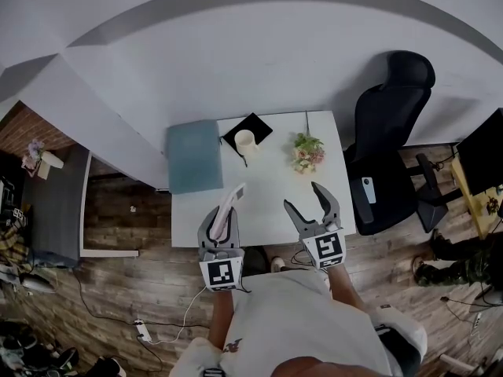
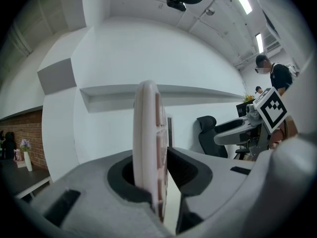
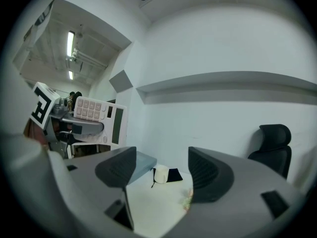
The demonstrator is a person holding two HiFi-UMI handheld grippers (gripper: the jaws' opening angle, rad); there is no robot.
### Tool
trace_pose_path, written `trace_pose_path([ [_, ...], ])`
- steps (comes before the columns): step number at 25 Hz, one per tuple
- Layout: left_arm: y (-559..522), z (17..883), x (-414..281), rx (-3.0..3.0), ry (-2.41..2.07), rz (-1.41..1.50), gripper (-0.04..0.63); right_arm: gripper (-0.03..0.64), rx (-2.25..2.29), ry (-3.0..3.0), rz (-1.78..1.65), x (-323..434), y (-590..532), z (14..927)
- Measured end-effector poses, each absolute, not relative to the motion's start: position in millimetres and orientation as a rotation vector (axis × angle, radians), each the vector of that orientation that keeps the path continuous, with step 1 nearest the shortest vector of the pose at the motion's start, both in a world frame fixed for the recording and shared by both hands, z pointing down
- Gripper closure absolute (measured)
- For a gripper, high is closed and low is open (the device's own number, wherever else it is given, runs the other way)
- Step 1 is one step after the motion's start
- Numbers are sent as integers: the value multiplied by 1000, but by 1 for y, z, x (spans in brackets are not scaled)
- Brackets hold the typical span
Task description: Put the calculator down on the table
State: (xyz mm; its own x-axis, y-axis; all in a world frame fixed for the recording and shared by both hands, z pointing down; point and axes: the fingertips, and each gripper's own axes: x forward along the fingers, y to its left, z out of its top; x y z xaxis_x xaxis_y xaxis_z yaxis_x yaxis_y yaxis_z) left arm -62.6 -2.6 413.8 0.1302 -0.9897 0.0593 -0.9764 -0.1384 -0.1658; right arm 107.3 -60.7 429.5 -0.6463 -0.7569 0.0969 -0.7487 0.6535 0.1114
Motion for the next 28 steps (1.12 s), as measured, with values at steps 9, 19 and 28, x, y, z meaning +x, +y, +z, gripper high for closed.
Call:
trace_pose_path([
  [9, -33, 412, -73, -2313, 1980, -215, 497, 290, 1276, -2710, -103, 99, -86, 428],
  [19, -76, 415, -91, -2356, 1929, -209, 497, 295, 1309, -2667, -105, 83, -122, 426],
  [28, -113, 414, -102, -2396, 1849, -193, 497, 301, 1361, -2625, -101, 70, -149, 423],
])
